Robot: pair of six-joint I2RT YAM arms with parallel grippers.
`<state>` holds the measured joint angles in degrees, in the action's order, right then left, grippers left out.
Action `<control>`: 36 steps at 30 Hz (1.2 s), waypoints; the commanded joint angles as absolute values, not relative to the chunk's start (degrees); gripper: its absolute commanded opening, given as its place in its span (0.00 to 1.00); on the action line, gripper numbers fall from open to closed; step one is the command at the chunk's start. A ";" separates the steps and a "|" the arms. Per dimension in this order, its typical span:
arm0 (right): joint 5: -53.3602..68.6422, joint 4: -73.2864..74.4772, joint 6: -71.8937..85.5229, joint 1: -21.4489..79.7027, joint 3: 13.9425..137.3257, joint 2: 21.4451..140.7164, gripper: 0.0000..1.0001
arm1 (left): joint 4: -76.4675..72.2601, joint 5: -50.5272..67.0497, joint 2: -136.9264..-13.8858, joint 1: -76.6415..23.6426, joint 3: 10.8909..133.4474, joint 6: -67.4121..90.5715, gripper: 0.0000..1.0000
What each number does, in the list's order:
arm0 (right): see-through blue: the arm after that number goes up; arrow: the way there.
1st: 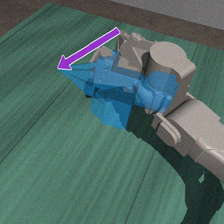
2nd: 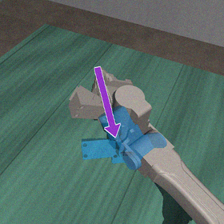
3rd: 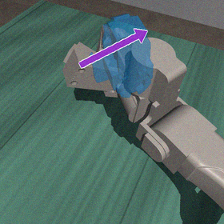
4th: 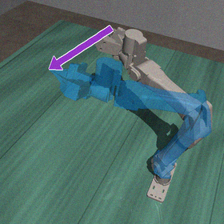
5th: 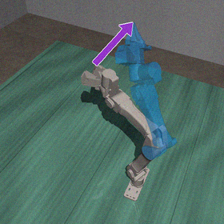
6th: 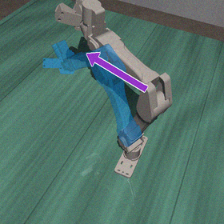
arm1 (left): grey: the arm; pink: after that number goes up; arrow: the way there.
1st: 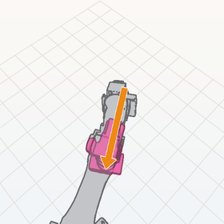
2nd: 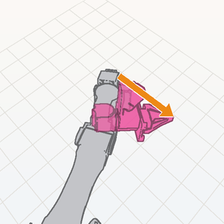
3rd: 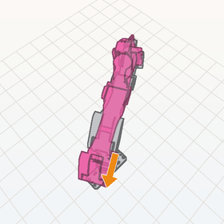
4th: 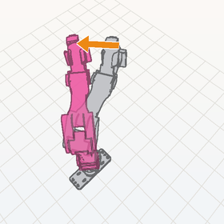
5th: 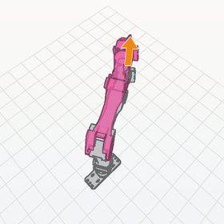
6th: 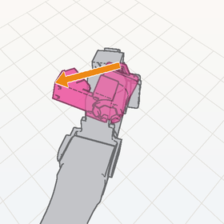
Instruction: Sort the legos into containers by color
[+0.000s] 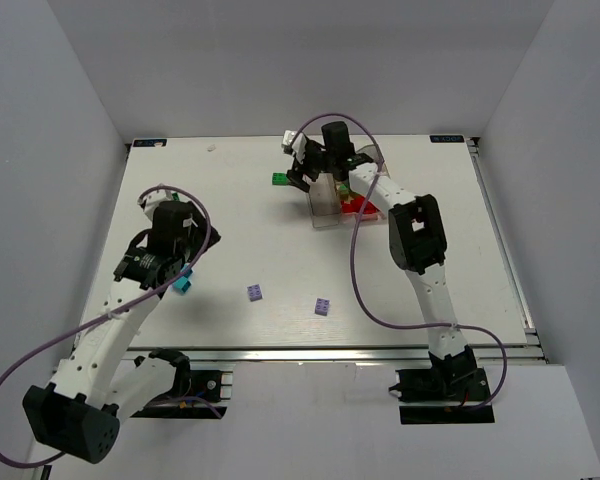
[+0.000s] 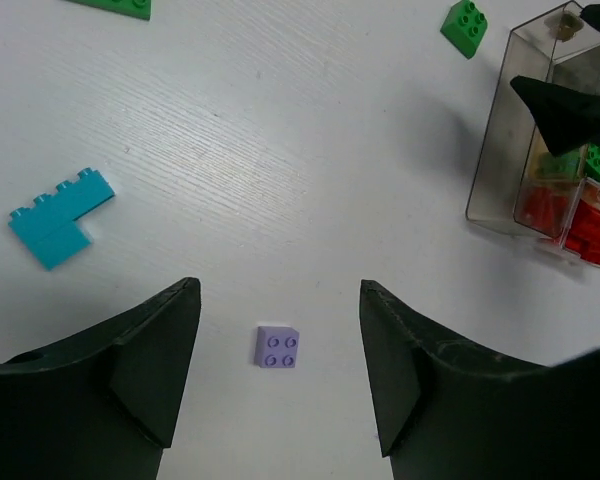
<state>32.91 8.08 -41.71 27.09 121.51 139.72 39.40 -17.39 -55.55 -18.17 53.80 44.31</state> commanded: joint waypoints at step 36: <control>43.76 -4.12 -3.87 5.54 72.78 86.04 0.65 | 25.51 -2.10 -137.55 -17.14 123.67 44.75 0.85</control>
<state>40.75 0.12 -6.28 6.87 73.60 89.38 28.64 3.03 -140.25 -16.62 123.42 44.60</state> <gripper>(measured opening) 0.649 0.861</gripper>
